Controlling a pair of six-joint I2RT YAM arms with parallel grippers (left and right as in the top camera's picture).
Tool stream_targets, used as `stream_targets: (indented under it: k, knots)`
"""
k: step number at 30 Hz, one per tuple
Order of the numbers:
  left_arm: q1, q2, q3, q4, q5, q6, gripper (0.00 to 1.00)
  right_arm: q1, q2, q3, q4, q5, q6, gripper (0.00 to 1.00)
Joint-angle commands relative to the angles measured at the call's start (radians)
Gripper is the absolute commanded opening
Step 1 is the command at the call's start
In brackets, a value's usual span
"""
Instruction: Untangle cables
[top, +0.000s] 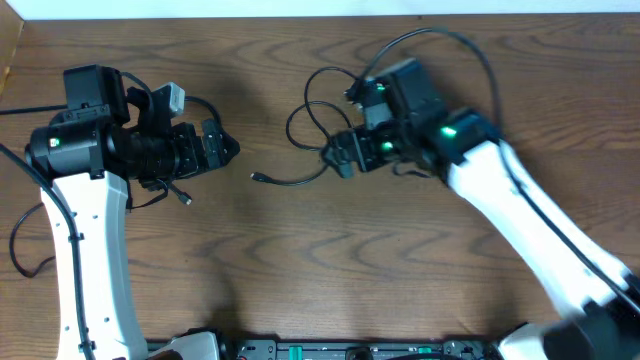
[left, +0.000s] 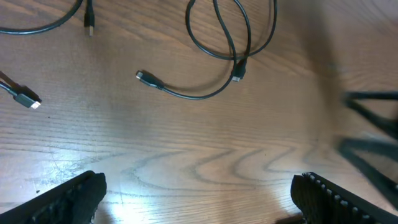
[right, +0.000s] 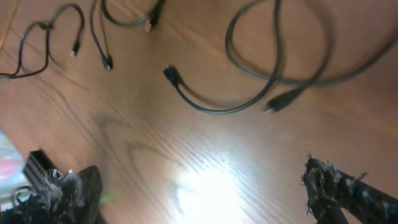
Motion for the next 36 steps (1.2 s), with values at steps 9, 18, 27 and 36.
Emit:
stream_targets:
  k: [9, 18, 27, 36]
  knots:
    - [-0.002, -0.011, 0.01, 0.0, 0.009, 0.01, 1.0, 0.0, -0.322, 0.008, -0.186, 0.674, -0.084, 0.99]
    - [-0.002, -0.011, 0.01, 0.0, 0.009, 0.01, 1.0, 0.0, -0.362, 0.008, -0.256, 0.706, -0.083, 0.99]
    - [-0.002, -0.011, 0.01, 0.0, 0.009, 0.01, 1.0, 0.0, -0.361, 0.008, -0.256, 0.706, -0.083, 0.99]
    - [-0.002, -0.011, 0.01, 0.0, 0.009, 0.01, 1.0, 0.0, -0.361, 0.008, -0.256, 0.706, -0.083, 0.99]
